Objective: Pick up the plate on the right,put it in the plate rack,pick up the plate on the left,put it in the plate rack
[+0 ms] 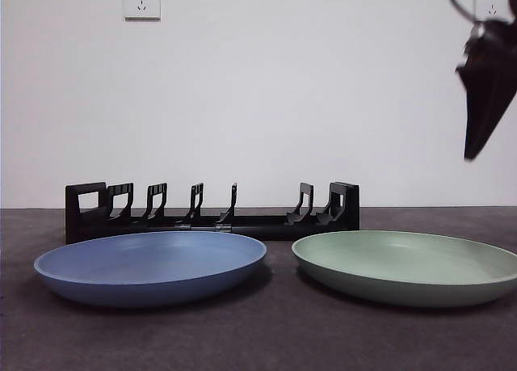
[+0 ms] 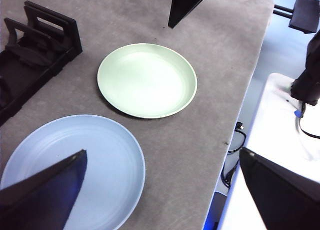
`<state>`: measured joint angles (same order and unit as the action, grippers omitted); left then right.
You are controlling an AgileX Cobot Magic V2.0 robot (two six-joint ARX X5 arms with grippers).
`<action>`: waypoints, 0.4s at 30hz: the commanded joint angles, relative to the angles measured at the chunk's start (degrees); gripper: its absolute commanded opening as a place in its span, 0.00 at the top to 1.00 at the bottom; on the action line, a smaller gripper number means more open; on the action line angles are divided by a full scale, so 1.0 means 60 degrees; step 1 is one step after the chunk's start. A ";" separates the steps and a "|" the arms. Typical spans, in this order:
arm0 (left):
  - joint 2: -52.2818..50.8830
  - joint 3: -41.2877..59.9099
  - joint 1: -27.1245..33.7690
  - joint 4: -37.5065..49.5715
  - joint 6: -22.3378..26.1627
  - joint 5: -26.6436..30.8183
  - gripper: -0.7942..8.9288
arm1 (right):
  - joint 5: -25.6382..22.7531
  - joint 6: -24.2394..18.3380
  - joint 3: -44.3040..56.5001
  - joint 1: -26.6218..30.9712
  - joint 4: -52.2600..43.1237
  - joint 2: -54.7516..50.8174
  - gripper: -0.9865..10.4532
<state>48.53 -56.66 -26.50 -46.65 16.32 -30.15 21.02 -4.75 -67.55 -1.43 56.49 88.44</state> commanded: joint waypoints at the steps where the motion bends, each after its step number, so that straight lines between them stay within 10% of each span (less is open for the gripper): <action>1: 0.0025 -0.0036 -0.0036 0.0113 0.0153 0.0044 0.28 | -0.0040 0.0029 -0.0018 -0.0124 -0.0244 0.0455 0.54; 12: 0.0058 -0.0036 -0.0036 0.0240 0.0153 0.0047 0.28 | -0.0259 0.0029 -0.0015 -0.0222 -0.0827 0.1854 0.54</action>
<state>48.90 -56.69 -26.55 -45.67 16.51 -29.89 19.51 -4.75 -67.61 -2.66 51.79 98.87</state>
